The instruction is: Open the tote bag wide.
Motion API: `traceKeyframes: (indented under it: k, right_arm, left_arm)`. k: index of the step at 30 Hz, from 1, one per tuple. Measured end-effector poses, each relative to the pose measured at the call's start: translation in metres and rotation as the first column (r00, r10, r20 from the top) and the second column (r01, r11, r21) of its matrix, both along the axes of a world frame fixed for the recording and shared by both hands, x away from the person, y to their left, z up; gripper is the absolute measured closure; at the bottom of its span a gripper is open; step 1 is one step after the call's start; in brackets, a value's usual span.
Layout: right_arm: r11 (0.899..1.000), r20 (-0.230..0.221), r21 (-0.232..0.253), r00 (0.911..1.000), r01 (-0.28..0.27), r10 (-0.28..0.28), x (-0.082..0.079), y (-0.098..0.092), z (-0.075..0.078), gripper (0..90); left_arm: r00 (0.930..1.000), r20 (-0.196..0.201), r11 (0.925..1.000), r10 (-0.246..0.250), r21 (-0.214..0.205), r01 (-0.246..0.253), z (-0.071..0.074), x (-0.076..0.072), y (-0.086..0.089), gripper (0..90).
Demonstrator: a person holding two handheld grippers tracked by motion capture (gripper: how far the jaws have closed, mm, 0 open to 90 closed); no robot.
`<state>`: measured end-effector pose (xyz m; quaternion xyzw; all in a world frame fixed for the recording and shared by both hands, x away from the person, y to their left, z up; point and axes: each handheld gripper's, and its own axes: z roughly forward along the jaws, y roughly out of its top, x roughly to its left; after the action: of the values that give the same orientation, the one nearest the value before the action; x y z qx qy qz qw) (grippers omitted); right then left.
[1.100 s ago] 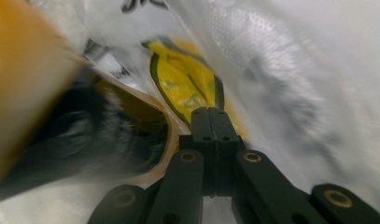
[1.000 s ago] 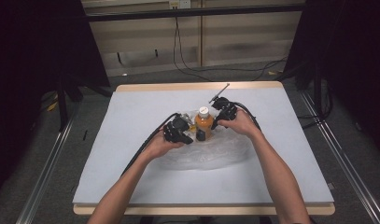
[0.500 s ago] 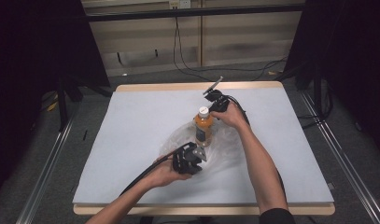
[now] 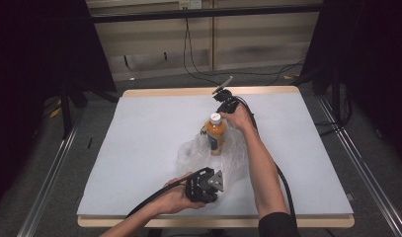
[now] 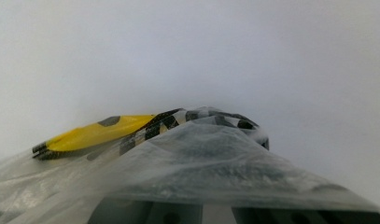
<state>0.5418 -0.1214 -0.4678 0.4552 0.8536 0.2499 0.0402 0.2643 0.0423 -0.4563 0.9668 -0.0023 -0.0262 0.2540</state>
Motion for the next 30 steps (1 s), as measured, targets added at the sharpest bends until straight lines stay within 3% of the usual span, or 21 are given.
traceKeyframes:
  k: [4,6,9,13,17,20,22,25,27,30]
  right_arm:
    - [0.999,0.029,-0.025,0.9989,0.037,-0.036,0.003,-0.005,0.0,90.0]
    - [0.996,0.049,-0.066,0.9969,0.064,-0.061,0.004,-0.007,0.001,90.0]
    - [0.994,0.07,-0.088,0.9957,0.066,-0.06,0.004,-0.01,0.001,90.0]
    - [0.998,0.067,-0.036,0.9969,0.044,-0.041,0.0,-0.014,0.0,90.0]
    - [0.998,0.072,0.053,0.9968,-0.037,0.033,-0.009,-0.011,0.009,90.0]
    - [0.989,0.102,0.128,0.9929,-0.075,0.062,-0.017,-0.013,0.024,90.0]
    - [0.98,0.128,0.17,0.9885,-0.101,0.08,-0.021,-0.018,0.035,90.0]
    - [0.973,0.152,0.207,0.9858,-0.101,0.07,-0.026,-0.028,0.05,90.0]
    - [0.967,0.171,0.23,0.9826,-0.111,0.073,-0.03,-0.035,0.06,90.0]
    - [0.957,0.206,0.256,0.9752,-0.135,0.083,-0.038,-0.044,0.074,90.0]
  left_arm:
    - [1.0,-0.002,1.0,-0.001,0.007,0.001,0.001,-0.001,0.001,90.0]
    - [0.9999,0.002,0.9998,-0.017,0.007,0.017,0.001,-0.004,0.001,90.0]
    - [0.9993,0.01,0.9993,-0.036,0.008,0.036,0.001,-0.006,0.003,90.0]
    - [0.9997,-0.021,0.9997,-0.014,-0.02,0.013,0.0,0.001,0.006,90.0]
    - [0.9982,-0.049,0.9955,0.035,-0.086,-0.04,0.008,0.018,0.013,90.0]
    - [0.9961,-0.05,0.9851,0.073,-0.152,-0.079,0.022,0.029,0.02,90.0]
    - [0.9957,-0.045,0.9815,0.081,-0.17,-0.088,0.03,0.035,0.024,90.0]
    - [0.993,-0.054,0.9658,0.105,-0.233,-0.115,0.039,0.043,0.03,90.0]
    - [0.9922,-0.052,0.9605,0.113,-0.25,-0.122,0.047,0.047,0.033,90.0]
    - [0.9894,-0.044,0.9444,0.138,-0.295,-0.145,0.058,0.058,0.037,90.0]
